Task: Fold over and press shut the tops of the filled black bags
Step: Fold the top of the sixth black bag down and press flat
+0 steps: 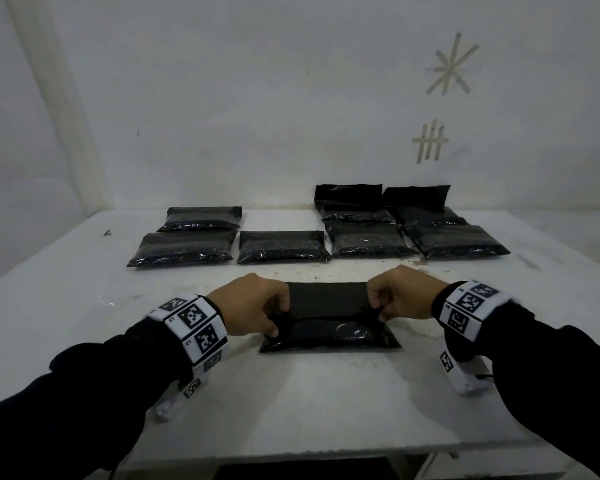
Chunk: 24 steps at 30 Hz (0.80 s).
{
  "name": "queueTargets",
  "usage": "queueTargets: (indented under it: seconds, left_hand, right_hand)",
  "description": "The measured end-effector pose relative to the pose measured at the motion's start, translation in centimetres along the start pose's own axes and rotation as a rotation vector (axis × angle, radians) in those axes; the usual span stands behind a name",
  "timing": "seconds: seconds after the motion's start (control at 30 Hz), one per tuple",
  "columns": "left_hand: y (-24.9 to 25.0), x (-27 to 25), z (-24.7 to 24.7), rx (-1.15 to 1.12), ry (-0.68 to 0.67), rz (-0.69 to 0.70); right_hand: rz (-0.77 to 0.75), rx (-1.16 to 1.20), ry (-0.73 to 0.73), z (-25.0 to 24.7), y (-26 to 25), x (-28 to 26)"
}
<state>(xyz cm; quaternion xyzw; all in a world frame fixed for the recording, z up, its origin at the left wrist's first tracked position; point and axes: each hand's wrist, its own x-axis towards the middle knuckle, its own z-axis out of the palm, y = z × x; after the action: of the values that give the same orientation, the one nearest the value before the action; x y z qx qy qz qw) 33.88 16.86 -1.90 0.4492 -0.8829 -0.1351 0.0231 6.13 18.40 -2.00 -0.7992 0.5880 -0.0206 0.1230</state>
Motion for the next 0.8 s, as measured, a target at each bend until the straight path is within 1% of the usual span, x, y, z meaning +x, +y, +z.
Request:
queueTargets:
  seconds: [0.1, 0.17, 0.3, 0.37, 0.43, 0.53, 0.6, 0.7, 0.8]
  left_hand:
    - [0.2, -0.2, 0.0, 0.033, -0.01, 0.024]
    - [0.5, -0.3, -0.1, 0.092, -0.044, 0.048]
    - [0.9, -0.4, 0.1, 0.228, -0.084, 0.085]
    - [1.0, -0.5, 0.3, 0.237, -0.074, 0.08]
    - [1.0, -0.6, 0.4, 0.233, -0.054, 0.082]
    - [1.0, -0.7, 0.5, 0.228, -0.056, 0.092]
    - [1.1, -0.9, 0.4, 0.224, -0.056, 0.104]
    - [1.3, -1.3, 0.3, 0.217, -0.05, 0.124]
    - [1.8, -1.4, 0.4, 0.262, -0.079, 0.123]
  right_hand:
    - [-0.006, -0.019, -0.044, 0.1, -0.1, -0.1]
    - [-0.018, -0.06, -0.062, 0.2, -0.3, -0.2]
    - [-0.078, -0.141, -0.032, 0.3, -0.7, -0.4]
    - [-0.084, -0.151, -0.037, 0.4, -0.8, -0.4]
    - [-0.068, -0.123, -0.045, 0.4, -1.0, -0.6]
    - [0.014, -0.015, -0.049, 0.1, -1.3, -1.3]
    - [0.037, 0.044, -0.062, 0.0, -1.4, -1.7]
    - [0.031, 0.122, -0.075, 0.0, -1.5, -2.1]
    - [0.006, 0.094, -0.076, 0.2, -1.6, -2.2]
